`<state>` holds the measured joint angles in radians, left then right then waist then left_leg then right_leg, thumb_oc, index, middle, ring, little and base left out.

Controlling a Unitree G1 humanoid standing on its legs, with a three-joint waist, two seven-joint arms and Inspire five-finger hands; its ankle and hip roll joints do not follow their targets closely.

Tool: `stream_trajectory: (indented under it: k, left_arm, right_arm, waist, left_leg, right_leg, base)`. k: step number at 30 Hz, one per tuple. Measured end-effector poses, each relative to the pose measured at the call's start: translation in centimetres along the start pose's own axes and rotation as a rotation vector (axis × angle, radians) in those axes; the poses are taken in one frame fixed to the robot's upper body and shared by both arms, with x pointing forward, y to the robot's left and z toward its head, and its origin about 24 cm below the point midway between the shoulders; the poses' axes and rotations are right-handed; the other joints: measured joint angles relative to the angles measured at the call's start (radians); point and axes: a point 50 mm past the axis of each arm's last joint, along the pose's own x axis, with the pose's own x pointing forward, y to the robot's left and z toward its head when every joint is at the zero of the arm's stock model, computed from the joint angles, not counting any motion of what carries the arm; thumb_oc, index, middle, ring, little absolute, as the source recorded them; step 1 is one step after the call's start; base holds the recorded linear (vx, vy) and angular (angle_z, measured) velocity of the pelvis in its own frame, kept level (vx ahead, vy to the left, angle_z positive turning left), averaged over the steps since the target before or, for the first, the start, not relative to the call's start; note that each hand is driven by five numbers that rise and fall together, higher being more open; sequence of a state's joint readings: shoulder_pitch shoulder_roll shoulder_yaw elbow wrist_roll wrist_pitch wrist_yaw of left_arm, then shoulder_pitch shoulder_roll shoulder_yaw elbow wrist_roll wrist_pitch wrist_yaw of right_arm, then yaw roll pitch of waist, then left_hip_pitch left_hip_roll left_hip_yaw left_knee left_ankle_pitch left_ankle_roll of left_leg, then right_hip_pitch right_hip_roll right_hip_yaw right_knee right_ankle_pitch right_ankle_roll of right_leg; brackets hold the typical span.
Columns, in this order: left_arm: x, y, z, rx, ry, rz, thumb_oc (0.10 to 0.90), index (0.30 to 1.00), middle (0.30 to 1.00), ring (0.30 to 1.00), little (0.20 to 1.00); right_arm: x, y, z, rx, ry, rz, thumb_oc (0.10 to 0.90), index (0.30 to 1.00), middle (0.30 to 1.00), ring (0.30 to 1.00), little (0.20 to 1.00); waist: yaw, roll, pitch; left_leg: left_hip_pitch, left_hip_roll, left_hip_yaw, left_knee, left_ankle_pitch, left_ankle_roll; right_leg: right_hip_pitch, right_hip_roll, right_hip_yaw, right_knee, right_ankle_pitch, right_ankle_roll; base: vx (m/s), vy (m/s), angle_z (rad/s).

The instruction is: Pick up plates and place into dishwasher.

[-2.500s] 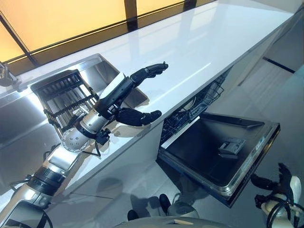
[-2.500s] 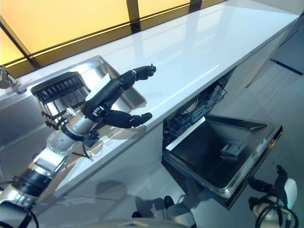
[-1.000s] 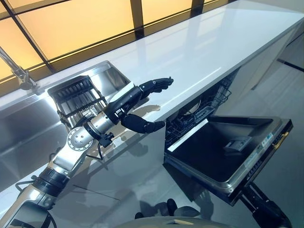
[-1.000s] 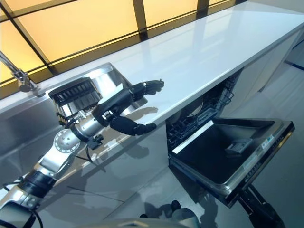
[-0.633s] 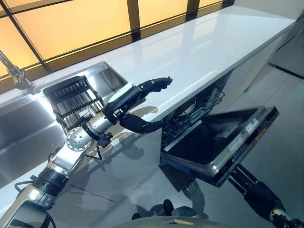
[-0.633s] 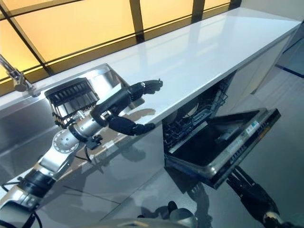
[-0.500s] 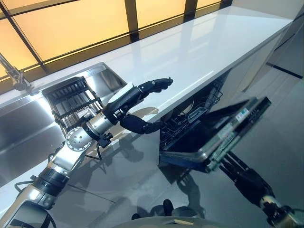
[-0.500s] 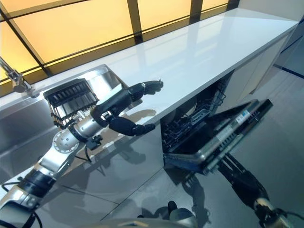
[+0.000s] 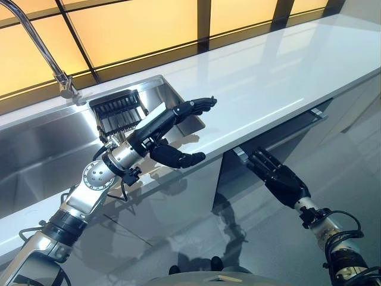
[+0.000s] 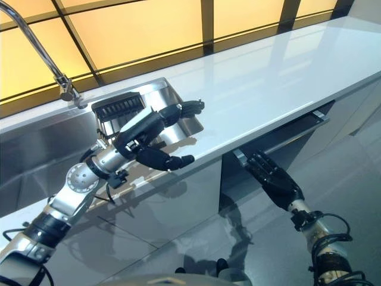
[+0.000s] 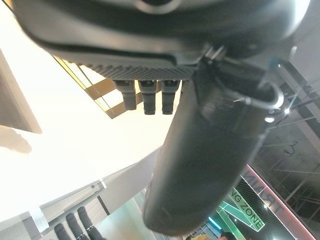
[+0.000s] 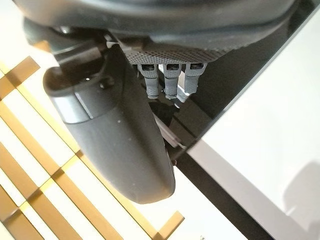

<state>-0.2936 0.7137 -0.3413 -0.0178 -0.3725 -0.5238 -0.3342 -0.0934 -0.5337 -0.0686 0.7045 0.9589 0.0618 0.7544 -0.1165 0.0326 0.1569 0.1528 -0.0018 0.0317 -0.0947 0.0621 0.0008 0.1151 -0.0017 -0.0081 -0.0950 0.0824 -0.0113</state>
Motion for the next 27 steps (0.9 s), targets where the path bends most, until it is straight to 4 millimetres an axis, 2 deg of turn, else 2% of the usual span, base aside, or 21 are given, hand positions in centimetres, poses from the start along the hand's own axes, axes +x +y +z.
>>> stream_trajectory:
  k: [8,14,19,20,22,23,24,25,27]
  left_arm:
    - [0.0,0.0,0.0,0.001,-0.002,0.000,0.800,0.900,0.900,0.900,0.900]
    - [0.0,0.0,0.0,0.001,-0.002,0.004,0.800,0.900,0.900,0.900,0.900]
    - [0.0,0.0,0.0,0.002,-0.001,0.004,0.800,0.900,0.900,0.900,0.900]
    - [-0.1,0.0,0.0,0.003,0.001,0.004,0.800,0.900,0.900,0.900,0.900]
    - [0.0,-0.1,0.0,0.004,0.000,0.003,0.800,0.900,0.900,0.900,0.900]
    - [-0.1,-0.2,-0.1,0.002,0.001,0.003,0.800,0.900,0.900,0.900,0.900]
    - [0.0,-0.2,-0.1,0.002,0.001,0.003,0.800,0.900,0.900,0.900,0.900]
    - [0.0,-0.3,-0.1,-0.009,-0.003,0.001,0.800,0.900,0.900,0.900,0.900]
    - [0.2,-0.6,-0.2,-0.056,-0.011,-0.012,0.800,0.900,0.900,0.900,0.900]
  right_arm:
    - [-1.7,-1.4,-1.9,-0.084,0.149,-0.110,0.800,0.900,0.900,0.900,0.900]
    - [-4.2,-2.3,-3.7,-0.092,0.221,-0.194,0.800,0.900,0.900,0.900,0.900]
    - [-7.1,-3.0,-6.6,-0.123,0.375,-0.246,0.800,0.900,0.900,0.900,0.900]
    - [-8.2,-3.0,-7.7,-0.131,0.445,-0.239,0.800,0.900,0.900,0.900,0.900]
    - [-9.0,-2.9,-9.0,-0.152,0.552,-0.204,0.800,0.900,0.900,0.900,0.900]
    - [-10.1,-2.6,-10.6,-0.160,0.666,-0.172,0.800,0.900,0.900,0.900,0.900]
    - [-10.3,-2.6,-11.1,-0.162,0.699,-0.166,0.800,0.900,0.900,0.900,0.900]
    - [-11.3,-2.5,-12.4,-0.156,0.776,-0.169,0.800,0.900,0.900,0.900,0.900]
    - [-11.7,-2.4,-13.6,-0.105,0.793,-0.204,0.800,0.900,0.900,0.900,0.900]
  waist:
    - [-0.021,0.000,0.000]
    - [-0.029,-0.003,0.002]
    - [-0.032,-0.013,0.008]
    - [-0.033,-0.017,0.010]
    - [-0.031,-0.023,0.014]
    - [-0.031,-0.030,0.018]
    - [-0.031,-0.032,0.019]
    - [-0.030,-0.038,0.021]
    - [-0.030,-0.051,0.024]
  left_leg:
    - [0.001,0.001,0.004,0.000,-0.004,0.005]
    - [0.001,0.001,0.017,0.000,-0.007,0.006]
    - [0.001,0.001,0.018,0.000,-0.009,0.007]
    - [0.001,0.001,0.018,0.000,-0.009,0.006]
    - [0.001,0.002,0.018,0.000,-0.010,0.007]
    - [0.001,0.002,0.017,0.000,-0.010,0.007]
    - [0.000,0.002,0.017,0.000,-0.010,0.007]
    - [0.000,0.002,0.017,0.000,-0.010,0.007]
    - [0.000,0.000,0.017,0.000,-0.010,0.007]
  right_leg:
    - [0.001,0.000,0.005,0.000,-0.005,0.006]
    - [-0.003,0.000,0.018,-0.003,-0.005,0.007]
    - [-0.003,0.000,0.019,-0.003,-0.005,0.007]
    - [-0.004,0.000,0.019,-0.002,-0.005,0.007]
    - [-0.003,0.000,0.019,-0.002,-0.005,0.007]
    - [-0.003,0.000,0.019,-0.001,-0.005,0.007]
    - [-0.003,0.000,0.019,-0.001,-0.005,0.007]
    - [-0.003,0.000,0.019,0.000,-0.005,0.007]
    - [-0.004,-0.001,0.021,0.001,-0.004,0.008]
  base:
    - [0.00,0.000,0.00]
    - [0.00,-0.001,-0.05]
    - [0.00,0.000,-0.01]
    - [-0.03,-0.033,0.01]
    - [0.00,0.000,0.00]
    - [0.00,0.000,0.00]
    - [0.00,0.000,0.00]
    - [0.00,0.000,0.00]
    - [-0.02,-0.015,-0.05]
